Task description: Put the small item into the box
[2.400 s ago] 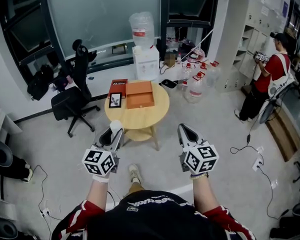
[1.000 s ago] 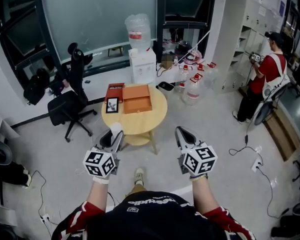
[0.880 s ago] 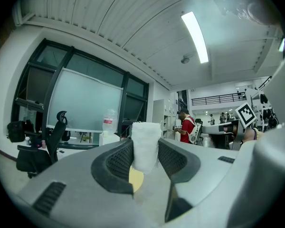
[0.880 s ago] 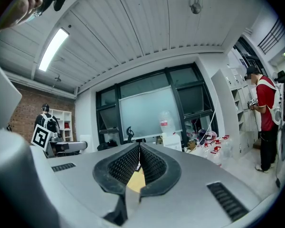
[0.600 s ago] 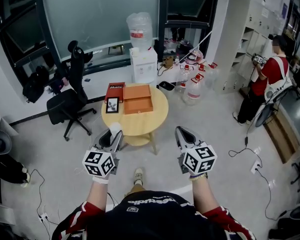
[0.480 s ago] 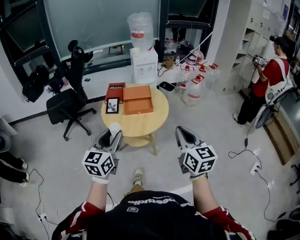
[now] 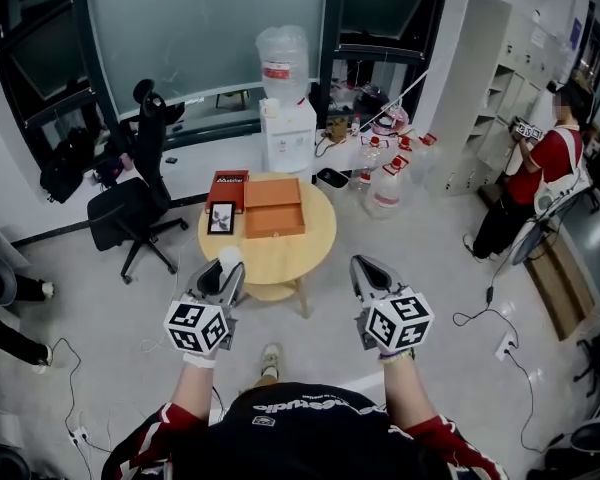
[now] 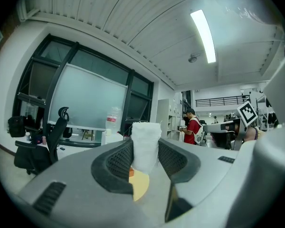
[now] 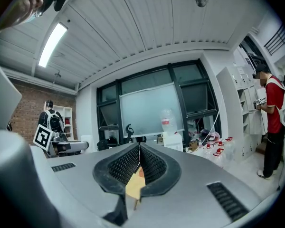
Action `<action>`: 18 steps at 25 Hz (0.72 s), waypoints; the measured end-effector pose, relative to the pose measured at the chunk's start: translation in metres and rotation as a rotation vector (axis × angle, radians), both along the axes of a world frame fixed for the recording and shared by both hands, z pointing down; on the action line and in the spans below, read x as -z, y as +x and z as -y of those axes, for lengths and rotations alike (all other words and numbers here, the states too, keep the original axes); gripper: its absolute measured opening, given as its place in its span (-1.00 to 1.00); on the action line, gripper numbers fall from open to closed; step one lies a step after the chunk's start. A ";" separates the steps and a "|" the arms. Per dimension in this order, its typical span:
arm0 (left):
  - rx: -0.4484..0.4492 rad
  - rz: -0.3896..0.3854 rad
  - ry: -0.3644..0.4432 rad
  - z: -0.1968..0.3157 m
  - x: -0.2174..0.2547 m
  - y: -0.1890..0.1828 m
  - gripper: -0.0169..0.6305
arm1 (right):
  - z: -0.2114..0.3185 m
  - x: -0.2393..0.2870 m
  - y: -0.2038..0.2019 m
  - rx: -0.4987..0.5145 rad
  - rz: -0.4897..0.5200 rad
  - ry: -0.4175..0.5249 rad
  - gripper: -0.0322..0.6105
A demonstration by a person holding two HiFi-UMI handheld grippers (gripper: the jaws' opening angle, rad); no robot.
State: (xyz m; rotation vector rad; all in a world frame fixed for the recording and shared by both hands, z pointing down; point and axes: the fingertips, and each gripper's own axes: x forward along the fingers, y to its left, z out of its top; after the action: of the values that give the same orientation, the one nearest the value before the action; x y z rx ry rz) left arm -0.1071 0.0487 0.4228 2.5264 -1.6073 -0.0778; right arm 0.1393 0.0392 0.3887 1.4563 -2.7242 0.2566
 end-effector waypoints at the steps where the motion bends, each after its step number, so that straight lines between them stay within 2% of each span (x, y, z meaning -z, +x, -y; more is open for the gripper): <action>1: -0.001 0.000 0.000 0.004 0.001 0.001 -0.42 | 0.004 0.001 0.000 0.000 0.000 -0.001 -0.81; 18: -0.025 -0.010 -0.018 0.071 0.003 -0.010 -0.42 | 0.075 -0.001 -0.011 0.005 -0.023 -0.019 -0.81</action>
State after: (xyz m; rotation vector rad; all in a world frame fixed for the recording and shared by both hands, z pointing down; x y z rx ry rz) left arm -0.1176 -0.0221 0.4196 2.5278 -1.5655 -0.0731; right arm 0.1279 -0.0357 0.3897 1.4385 -2.6992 0.2625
